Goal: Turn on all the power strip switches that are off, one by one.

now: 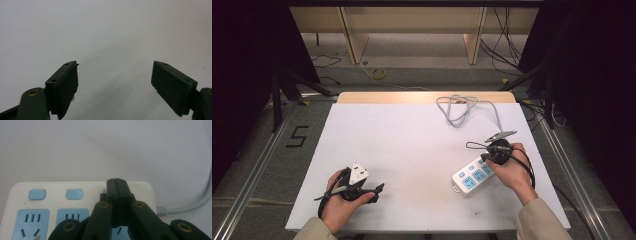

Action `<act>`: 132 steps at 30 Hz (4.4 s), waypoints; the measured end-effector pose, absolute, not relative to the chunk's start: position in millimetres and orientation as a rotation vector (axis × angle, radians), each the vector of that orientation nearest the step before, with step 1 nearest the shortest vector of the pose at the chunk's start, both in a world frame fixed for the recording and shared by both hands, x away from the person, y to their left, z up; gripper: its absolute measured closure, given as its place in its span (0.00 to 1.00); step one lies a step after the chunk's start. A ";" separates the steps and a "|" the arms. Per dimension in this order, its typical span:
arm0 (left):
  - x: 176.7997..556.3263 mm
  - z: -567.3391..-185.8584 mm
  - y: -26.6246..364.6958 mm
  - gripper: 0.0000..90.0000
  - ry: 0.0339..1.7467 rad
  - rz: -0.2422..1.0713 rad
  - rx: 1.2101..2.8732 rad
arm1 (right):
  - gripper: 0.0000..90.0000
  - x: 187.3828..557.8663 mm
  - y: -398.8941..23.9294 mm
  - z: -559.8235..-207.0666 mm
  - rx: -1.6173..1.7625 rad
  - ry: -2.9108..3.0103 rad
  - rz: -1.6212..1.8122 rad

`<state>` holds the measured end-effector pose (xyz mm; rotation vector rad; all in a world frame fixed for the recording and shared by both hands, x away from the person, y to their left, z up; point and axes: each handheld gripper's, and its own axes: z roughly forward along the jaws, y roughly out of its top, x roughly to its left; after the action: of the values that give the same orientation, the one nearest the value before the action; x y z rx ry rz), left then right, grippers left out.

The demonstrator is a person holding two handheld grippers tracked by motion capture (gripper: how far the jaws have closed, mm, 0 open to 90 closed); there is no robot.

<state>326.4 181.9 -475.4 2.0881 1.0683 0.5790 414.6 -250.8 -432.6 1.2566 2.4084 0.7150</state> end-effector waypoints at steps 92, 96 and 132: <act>326.1 -475.2 181.9 0.24 1.055 0.577 2.074 | 1.00 427.2 -240.4 -442.2 1.296 2.436 0.634; 326.3 -475.4 182.1 0.24 1.055 0.577 2.075 | 1.00 427.8 -240.9 -441.8 1.292 2.442 0.636; 325.8 -474.0 183.3 0.24 1.055 0.584 2.080 | 1.00 422.3 -241.9 -436.4 1.266 2.438 0.668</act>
<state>325.8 183.3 -474.0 2.0796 1.0547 0.5835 422.3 -241.9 -436.4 1.2664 2.4380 0.6675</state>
